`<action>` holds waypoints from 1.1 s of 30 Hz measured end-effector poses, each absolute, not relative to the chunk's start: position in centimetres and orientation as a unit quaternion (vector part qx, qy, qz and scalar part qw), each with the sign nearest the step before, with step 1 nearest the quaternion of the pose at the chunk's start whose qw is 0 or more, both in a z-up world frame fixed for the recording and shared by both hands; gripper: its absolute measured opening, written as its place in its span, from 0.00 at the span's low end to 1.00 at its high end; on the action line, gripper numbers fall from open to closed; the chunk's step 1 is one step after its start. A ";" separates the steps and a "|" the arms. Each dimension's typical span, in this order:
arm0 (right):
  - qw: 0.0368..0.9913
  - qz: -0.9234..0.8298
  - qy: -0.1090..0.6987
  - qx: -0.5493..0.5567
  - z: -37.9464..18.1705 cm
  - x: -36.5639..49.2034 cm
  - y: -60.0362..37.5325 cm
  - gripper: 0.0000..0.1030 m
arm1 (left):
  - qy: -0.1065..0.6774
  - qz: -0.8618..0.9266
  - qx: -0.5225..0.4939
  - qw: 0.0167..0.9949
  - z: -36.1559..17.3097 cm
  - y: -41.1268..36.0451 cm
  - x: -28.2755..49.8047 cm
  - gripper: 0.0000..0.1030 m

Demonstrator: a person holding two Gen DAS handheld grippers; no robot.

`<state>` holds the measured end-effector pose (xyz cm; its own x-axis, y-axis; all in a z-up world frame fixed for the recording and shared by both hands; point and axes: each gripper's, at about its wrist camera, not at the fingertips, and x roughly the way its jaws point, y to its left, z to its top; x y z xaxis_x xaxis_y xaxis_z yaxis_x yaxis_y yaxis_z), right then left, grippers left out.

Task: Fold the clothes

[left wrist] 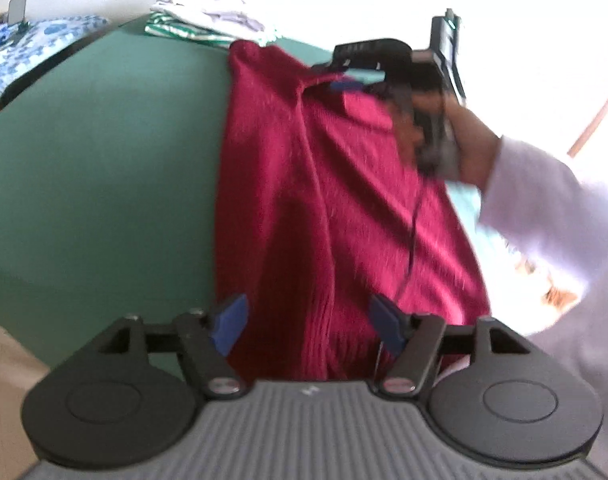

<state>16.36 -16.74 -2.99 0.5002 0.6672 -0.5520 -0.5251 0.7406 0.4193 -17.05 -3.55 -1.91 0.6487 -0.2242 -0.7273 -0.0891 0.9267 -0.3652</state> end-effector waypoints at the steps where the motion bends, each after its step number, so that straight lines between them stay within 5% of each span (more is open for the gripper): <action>1: 0.845 0.375 0.367 0.102 -3.1 15.5 -16.4 0.43 | 0.411 -0.037 -0.193 0.890 -1.9 -3.4 -16.7 0.67; 4: 0.790 0.442 0.412 0.103 -4.5 14.6 -14.6 0.38 | 0.417 -0.045 -0.177 0.890 -2.7 -4.2 -16.1 0.64; 7: 0.789 0.416 0.441 0.095 -6.2 15.8 -14.1 0.36 | 0.430 -0.055 -0.149 0.889 -3.6 -5.5 -15.7 0.73; 9: 0.799 0.382 0.453 0.105 -6.9 17.1 -15.0 0.14 | 0.424 -0.052 -0.136 0.894 -3.0 -5.4 -15.3 0.78; 11: 0.807 0.363 0.450 0.117 -6.3 18.0 -15.8 0.18 | 0.418 -0.049 -0.123 0.899 -2.3 -5.4 -14.8 0.77; 12: 0.812 0.362 0.442 0.120 -5.8 18.0 -15.8 0.33 | 0.414 -0.047 -0.116 0.901 -2.0 -5.4 -14.5 0.77; 17: 0.779 0.408 0.452 0.151 -6.1 19.4 -11.7 0.34 | 0.412 -0.047 -0.099 0.905 -1.9 -5.1 -11.9 0.88; 22: 0.805 0.355 0.447 0.161 -7.0 23.1 -11.2 0.09 | 0.422 -0.045 -0.106 0.899 -3.5 -4.9 -11.3 0.91; 29: 0.755 0.410 0.477 0.188 -7.5 23.4 -10.0 0.23 | 0.417 -0.024 -0.070 0.906 -4.7 -7.7 -10.6 0.98; 30: 0.758 0.408 0.478 0.177 -7.9 23.4 -9.5 0.14 | 0.418 -0.025 -0.059 0.906 -4.8 -7.9 -10.6 0.98; 33: 0.758 0.387 0.473 0.226 -8.9 24.6 -10.2 0.10 | 0.419 -0.031 -0.052 0.906 -4.8 -7.9 -10.7 0.98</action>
